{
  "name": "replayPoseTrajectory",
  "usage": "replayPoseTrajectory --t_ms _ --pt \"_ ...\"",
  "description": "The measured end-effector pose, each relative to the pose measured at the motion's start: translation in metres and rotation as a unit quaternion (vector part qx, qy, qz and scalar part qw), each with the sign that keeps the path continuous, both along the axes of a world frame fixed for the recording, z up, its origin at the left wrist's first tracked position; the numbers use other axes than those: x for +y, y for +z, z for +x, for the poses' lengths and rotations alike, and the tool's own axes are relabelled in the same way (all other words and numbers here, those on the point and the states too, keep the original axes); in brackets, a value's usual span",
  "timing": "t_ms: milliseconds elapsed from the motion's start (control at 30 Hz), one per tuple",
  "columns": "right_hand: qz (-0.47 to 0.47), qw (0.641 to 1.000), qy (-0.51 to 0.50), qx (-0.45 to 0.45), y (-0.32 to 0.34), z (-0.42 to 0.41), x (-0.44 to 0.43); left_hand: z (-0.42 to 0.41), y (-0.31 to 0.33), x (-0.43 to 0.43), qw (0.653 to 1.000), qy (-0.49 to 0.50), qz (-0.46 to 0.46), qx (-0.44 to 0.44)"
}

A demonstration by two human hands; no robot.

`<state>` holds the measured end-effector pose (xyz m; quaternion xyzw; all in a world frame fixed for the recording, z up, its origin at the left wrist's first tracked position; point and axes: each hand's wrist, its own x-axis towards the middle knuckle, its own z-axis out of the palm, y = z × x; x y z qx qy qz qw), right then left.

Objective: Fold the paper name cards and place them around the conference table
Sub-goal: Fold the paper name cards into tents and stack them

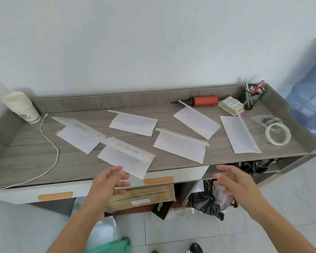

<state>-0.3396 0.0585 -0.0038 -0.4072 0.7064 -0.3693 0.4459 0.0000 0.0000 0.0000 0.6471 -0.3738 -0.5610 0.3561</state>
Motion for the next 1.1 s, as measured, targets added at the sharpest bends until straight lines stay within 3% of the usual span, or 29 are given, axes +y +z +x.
replayPoseTrajectory --t_ms 200,333,433,567,733,933,1100 --pt "0.044 0.993 -0.088 -0.068 -0.003 -0.015 -0.058 -0.005 -0.009 -0.07 0.988 0.103 0.065 0.096" --pt "0.1 0.985 -0.11 -0.088 -0.017 -0.024 -0.102 -0.02 -0.022 -0.098 0.979 0.152 0.082 0.107" --pt "0.156 0.969 -0.11 -0.154 -0.025 -0.023 -0.127 -0.03 -0.024 -0.104 0.971 0.189 0.081 0.118" --pt "0.178 0.943 -0.128 -0.249 -0.034 -0.022 -0.147 -0.035 -0.02 -0.095 0.964 0.181 0.066 0.182" --pt "0.13 0.92 -0.143 -0.341 -0.027 -0.024 -0.149 -0.042 -0.028 -0.069 0.948 0.125 0.063 0.285" --pt "0.033 0.94 -0.08 -0.329 -0.003 -0.029 -0.136 -0.056 -0.053 -0.053 0.921 0.121 0.063 0.364" --pt "-0.096 0.981 0.004 -0.168 0.015 0.004 -0.133 -0.084 -0.062 -0.054 0.908 0.121 0.071 0.396"
